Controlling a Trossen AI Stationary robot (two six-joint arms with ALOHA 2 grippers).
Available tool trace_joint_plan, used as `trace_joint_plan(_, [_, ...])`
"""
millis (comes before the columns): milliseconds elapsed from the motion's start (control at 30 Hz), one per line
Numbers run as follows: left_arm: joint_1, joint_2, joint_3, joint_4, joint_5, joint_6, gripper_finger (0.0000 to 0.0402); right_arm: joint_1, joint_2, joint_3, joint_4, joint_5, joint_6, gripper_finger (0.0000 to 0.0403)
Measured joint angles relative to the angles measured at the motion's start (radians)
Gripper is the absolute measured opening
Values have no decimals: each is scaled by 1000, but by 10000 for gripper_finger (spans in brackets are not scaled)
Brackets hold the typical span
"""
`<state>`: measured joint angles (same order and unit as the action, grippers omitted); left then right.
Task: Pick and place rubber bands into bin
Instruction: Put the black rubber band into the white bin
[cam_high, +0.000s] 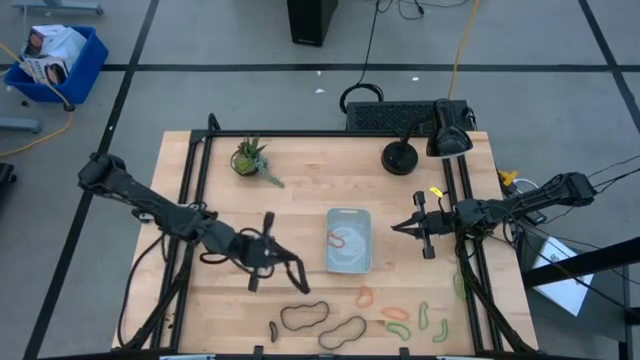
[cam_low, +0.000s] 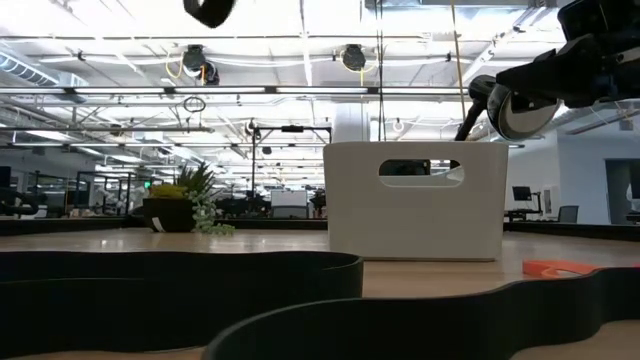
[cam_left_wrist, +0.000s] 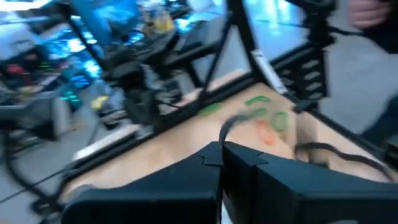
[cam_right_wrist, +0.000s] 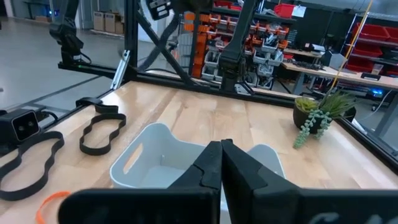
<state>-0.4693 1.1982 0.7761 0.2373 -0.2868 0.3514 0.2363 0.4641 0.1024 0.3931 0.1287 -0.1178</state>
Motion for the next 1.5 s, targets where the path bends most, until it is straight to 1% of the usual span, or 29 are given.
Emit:
trace_joint_plan(67, [-5,-24,-1,-23,-35,5,4,0,0,0,0,0,1,0])
trace_joint_plan(133, [-6,-51,-24,-25,-45,10,3,0,0,0,0,0,-1,0])
trace_joint_plan(200, [-6,-87,-65,-8,-51,30,3,0,0,0,0,0,-9,0])
trace_joint_plan(267, [-4,-130,-131,45,-75,45,3,0,0,0,0,0,-21,0])
trace_joint_plan(333, [8,-181,-215,126,-84,48,3,0,0,0,0,0,-23,0])
trace_joint_plan(433, [35,-247,-367,298,-78,20,3,0,0,0,0,1,-25,0])
trace_joint_plan(533, [57,-272,-520,497,-77,-41,3,0,0,0,0,1,-25,0])
trace_joint_plan(600, [69,-272,-602,610,-79,-83,2,0,0,0,0,1,-25,0])
trace_joint_plan(700, [92,-264,-671,711,-82,-141,2,0,0,0,0,4,-28,0])
trace_joint_plan(767, [109,-262,-676,718,-86,-172,2,0,0,0,0,7,-32,0])
trace_joint_plan(833, [131,-262,-660,704,-79,-197,2,0,0,0,0,7,-38,0])
trace_joint_plan(867, [146,-261,-638,684,-56,-213,2,0,0,0,1,7,-42,0])
trace_joint_plan(933, [176,-243,-566,599,-1,-234,2,0,1,0,15,6,-49,0])
trace_joint_plan(1000, [201,-200,-467,483,40,-239,2,0,2,0,35,6,-53,0])
trace_joint_plan(1100, [235,-74,-286,372,83,-213,2,0,2,0,53,6,-53,0])
trace_joint_plan(1200, [264,74,-125,336,192,-150,2,0,2,0,58,6,-52,0])
trace_joint_plan(1267, [283,172,-34,332,245,-127,2,0,3,0,58,6,-51,0])
trace_joint_plan(1367, [328,309,69,330,269,-127,2,0,3,0,58,6,-35,0])
trace_joint_plan(1500, [388,480,166,323,296,-186,2,0,3,0,49,6,-26,0])
